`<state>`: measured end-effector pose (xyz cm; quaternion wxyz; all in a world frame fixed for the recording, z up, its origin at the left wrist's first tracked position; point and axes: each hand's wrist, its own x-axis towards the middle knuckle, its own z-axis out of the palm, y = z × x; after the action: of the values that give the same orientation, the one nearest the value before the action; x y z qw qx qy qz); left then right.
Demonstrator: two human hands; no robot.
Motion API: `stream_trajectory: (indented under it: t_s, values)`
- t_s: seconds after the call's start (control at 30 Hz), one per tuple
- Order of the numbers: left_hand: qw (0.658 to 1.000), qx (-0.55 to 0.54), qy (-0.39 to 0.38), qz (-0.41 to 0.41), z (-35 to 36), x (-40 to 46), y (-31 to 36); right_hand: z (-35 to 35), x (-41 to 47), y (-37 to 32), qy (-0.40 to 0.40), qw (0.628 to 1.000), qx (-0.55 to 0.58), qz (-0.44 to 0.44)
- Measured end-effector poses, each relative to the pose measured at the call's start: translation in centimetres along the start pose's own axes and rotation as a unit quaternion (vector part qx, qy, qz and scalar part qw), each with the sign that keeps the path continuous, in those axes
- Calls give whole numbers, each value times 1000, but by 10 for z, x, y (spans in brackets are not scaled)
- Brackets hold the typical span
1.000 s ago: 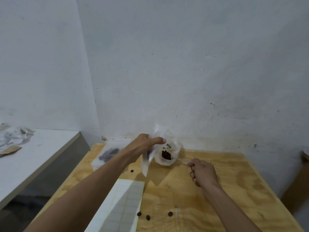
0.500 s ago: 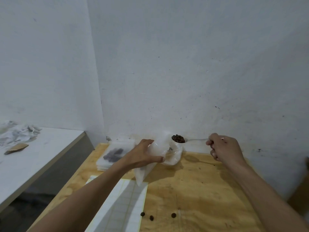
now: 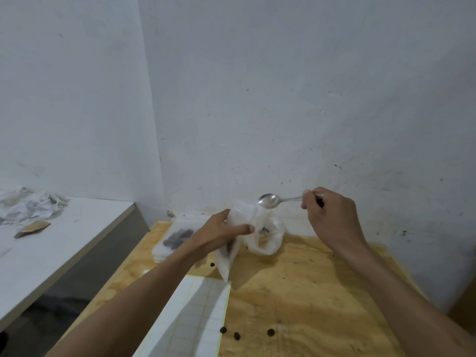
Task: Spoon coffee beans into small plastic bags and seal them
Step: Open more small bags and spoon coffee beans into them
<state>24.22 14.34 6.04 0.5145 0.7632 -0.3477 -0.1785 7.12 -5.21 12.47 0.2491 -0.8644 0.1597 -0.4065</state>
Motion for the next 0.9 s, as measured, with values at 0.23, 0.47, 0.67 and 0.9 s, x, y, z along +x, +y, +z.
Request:
stream_trajectory:
  t_s: [0.23,0.47,0.67,0.9]
  values:
    - [997,-35,-70,-15,-2,2,14,15,-22,33,-47,992,-73,87]
    - [995,26,-60,-78,7,24,8,52,-28,33,-99,982,-117,113]
    - [984,-132,-46,-111,-12,24,-8,68,-34,34,-117,973,-98,171]
    - [985,-121,-69,-100,-16,27,-11,67,-28,37,-58,975,14,214]
